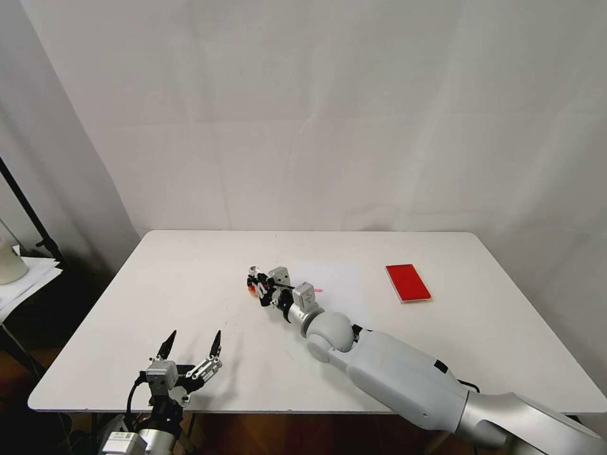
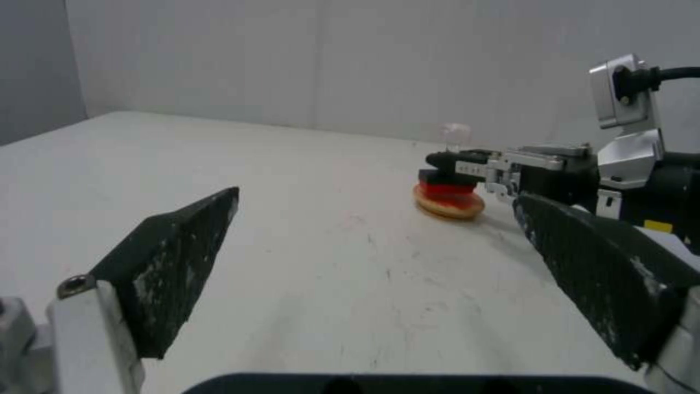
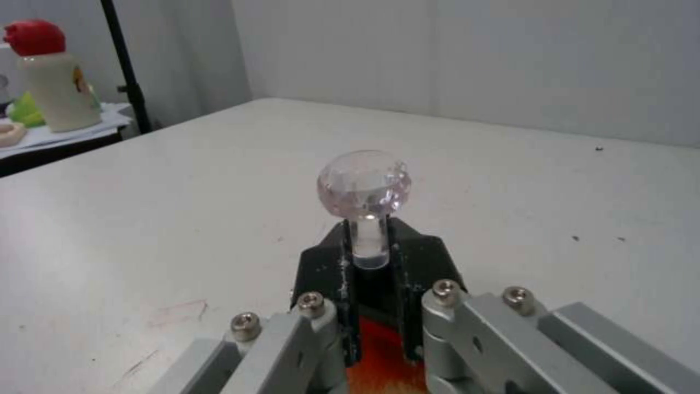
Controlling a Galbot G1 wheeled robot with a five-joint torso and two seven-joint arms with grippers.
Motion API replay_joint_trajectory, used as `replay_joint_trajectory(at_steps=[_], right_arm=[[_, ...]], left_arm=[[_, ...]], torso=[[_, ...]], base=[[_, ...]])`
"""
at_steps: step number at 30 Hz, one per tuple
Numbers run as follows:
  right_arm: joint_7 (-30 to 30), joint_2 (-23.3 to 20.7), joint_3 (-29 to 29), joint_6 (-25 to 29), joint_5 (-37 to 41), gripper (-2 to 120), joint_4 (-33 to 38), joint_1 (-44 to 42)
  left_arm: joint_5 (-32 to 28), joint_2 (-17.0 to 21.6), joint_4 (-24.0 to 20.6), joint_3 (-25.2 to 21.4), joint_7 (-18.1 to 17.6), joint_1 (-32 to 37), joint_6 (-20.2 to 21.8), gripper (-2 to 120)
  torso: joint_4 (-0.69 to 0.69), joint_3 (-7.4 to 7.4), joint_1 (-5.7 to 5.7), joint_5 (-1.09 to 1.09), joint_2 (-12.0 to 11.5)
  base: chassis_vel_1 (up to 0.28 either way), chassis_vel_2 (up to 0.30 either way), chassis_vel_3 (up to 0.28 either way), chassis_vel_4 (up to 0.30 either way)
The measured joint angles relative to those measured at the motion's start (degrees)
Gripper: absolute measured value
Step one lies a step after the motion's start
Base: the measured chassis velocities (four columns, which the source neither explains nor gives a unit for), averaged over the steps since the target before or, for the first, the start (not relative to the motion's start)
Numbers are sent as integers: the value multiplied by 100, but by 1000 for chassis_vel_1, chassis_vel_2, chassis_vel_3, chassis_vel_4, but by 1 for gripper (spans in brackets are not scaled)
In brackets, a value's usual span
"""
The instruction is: Pick up the stamp from the ink pad and place it onto another ink pad.
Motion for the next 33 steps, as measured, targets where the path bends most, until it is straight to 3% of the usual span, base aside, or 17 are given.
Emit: replay_joint_trajectory(at_steps=[14,28,33], right_arm=[[30,8,18,57,31,14,-35,-54],[119,-135,52,59,80,63,108,-77],[112,-691,35,-7,78,85,663,-115]], left_arm=[[0,0,0,0,0,0,0,100],[0,0,0,0,0,0,0,100],[0,0,0,0,0,0,0,100]], torso=[[0,0,0,0,0],[1,0,0,1,0],[1,0,0,2,0]], base=[[0,0,0,0],[0,0,0,0],[0,0,0,0]])
